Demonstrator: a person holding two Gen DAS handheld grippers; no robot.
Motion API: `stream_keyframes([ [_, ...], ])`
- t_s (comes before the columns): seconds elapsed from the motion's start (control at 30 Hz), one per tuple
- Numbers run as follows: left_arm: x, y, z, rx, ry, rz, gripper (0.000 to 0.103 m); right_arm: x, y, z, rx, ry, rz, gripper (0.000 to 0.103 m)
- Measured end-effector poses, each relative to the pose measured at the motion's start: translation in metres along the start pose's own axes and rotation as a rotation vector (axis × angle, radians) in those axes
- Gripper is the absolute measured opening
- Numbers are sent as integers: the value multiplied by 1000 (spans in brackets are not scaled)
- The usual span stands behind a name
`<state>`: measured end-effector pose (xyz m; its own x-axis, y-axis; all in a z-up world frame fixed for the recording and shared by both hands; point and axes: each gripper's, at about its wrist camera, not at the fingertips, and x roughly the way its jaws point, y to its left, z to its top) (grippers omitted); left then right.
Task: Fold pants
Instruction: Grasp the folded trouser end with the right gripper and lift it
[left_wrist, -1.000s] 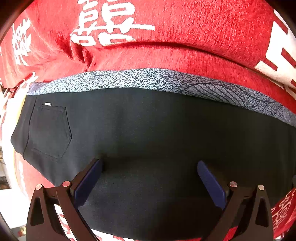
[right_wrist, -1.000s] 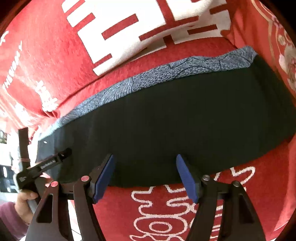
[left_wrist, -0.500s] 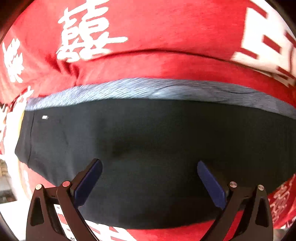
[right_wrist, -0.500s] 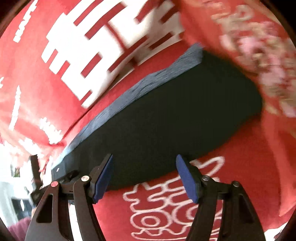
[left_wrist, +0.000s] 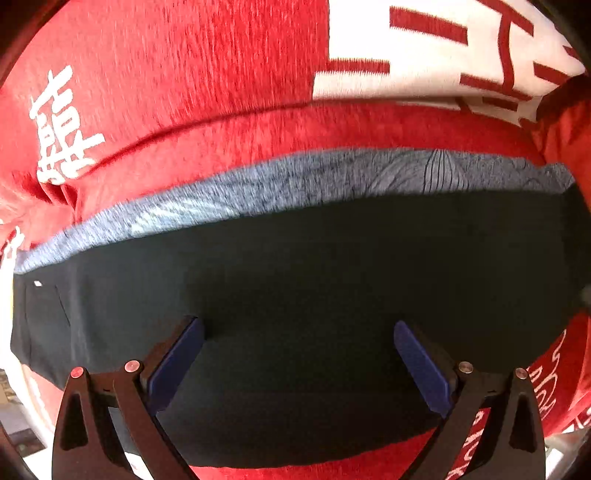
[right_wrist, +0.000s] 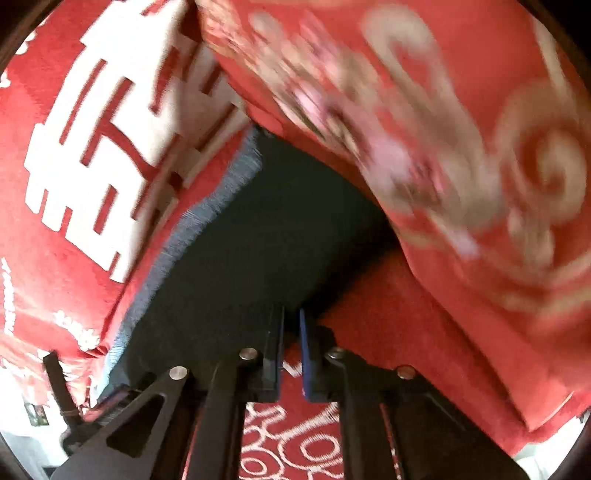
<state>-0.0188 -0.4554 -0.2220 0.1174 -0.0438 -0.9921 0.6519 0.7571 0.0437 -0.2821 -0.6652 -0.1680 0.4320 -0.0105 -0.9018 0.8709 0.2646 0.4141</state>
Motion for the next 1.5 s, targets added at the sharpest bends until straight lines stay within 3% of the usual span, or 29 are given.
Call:
stream_keyframes([
  [0.1, 4, 7, 0, -37, 12, -27, 103, -4, 8, 0, -62, -9, -15, 8],
  [0.23, 5, 6, 3, -5, 18, -7, 103, 3, -15, -7, 47, 37, 37, 11],
  [0.3, 5, 0, 7, 16, 9, 2, 103, 1, -19, -13, 70, 43, 79, 18],
  [0.37, 5, -2, 8, 14, 8, 1, 103, 0, -19, -19, 66, 43, 119, 31],
  [0.47, 1, -4, 9, -5, 14, 11, 103, 3, -25, -24, 113, 50, 169, 38],
  [0.53, -3, -8, 11, 3, 2, 4, 103, 4, -31, -27, 156, 25, 197, 38],
  [0.7, 1, -23, 11, 37, -37, -1, 103, 15, -28, -26, 128, -56, 236, 40],
  [0.83, 2, -20, 9, 27, -57, -28, 103, 25, -16, -15, 125, -138, 243, 48],
  [0.9, 0, -19, 11, 45, -41, -24, 103, 30, -8, -6, 129, -121, 220, 45],
  [0.93, -4, -19, 10, 56, -37, -13, 100, 30, -5, -3, 128, -107, 190, 30],
  [0.97, -12, -21, 12, 75, -53, -2, 87, 27, -3, -1, 115, -100, 168, 19],
  [1.0, -19, -23, 12, 93, -67, -7, 82, 21, 0, 0, 99, -104, 175, 18],
  [1.13, -32, -38, 13, 149, -127, -34, 81, -10, 30, 0, -59, -144, 192, 16],
  [1.23, -6, -46, 10, 147, -73, -31, 82, -26, 55, -6, -161, -168, 197, 16],
  [1.33, -7, -45, 3, 124, -130, -36, 82, -35, 80, -12, -251, -175, 186, 16],
  [1.5, -10, -31, 10, 147, -78, -121, 82, -47, 120, -24, -371, -196, 146, 16],
])
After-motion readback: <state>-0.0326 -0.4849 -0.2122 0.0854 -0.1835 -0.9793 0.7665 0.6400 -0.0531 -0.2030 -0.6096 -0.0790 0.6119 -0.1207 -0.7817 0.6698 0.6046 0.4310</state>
